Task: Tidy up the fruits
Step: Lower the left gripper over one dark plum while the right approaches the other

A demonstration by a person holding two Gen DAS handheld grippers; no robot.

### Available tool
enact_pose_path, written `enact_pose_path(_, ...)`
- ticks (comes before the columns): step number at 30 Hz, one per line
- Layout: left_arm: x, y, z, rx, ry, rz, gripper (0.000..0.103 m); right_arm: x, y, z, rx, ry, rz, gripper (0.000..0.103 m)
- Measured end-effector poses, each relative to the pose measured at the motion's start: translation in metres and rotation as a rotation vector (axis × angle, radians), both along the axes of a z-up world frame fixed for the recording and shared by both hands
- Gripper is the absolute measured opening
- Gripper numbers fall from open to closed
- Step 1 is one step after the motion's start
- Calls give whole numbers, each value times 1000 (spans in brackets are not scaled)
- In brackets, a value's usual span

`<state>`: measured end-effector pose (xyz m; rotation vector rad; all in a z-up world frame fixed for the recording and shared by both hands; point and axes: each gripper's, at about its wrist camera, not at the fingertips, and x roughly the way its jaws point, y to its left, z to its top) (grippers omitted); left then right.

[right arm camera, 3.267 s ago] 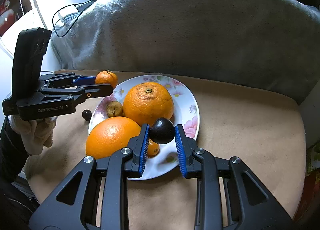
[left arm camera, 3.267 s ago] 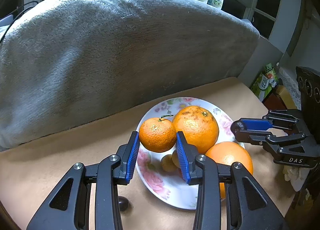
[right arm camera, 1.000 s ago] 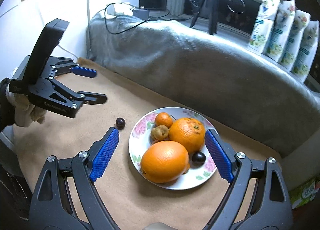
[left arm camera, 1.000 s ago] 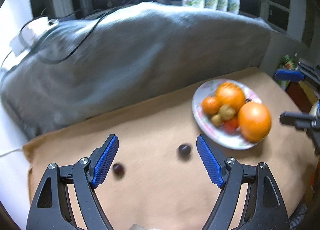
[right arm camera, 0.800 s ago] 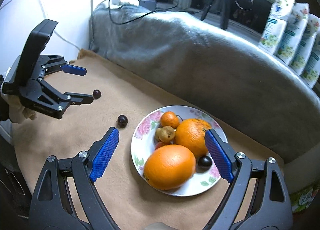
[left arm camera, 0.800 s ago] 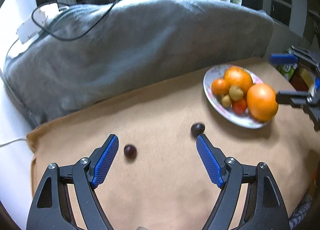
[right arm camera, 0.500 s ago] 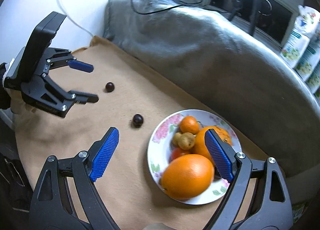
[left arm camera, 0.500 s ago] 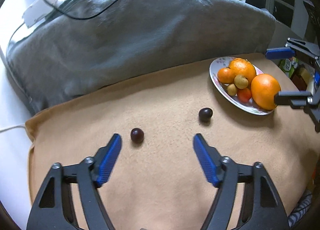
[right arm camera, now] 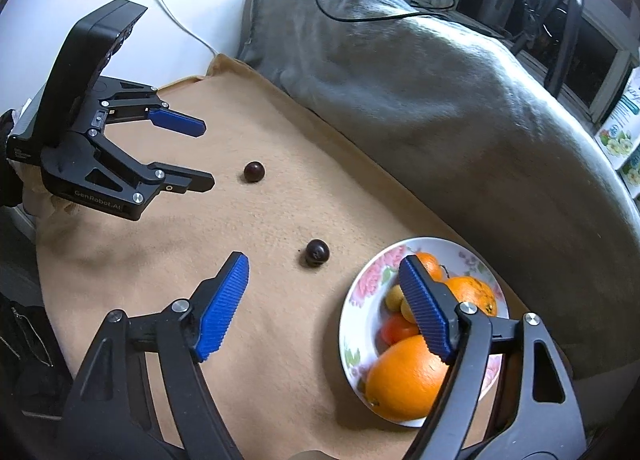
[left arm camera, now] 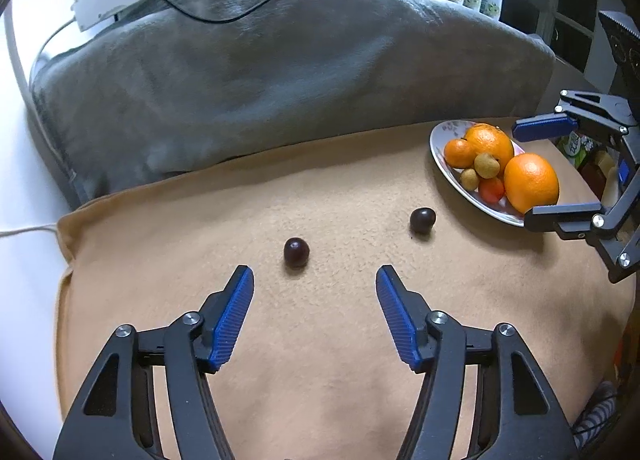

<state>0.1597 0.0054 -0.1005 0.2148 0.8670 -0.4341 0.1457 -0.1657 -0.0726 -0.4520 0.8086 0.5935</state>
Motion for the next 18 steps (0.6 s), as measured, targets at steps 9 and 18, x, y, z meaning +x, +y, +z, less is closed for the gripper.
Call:
enact_pose_path(9,10,11,-8,-28,30,13,58,19,17,-15,-39,62,31,64)
enact_pose_path(18,21,15,-21,-58,71,19,54,35,24,-34,-77,112,44,53)
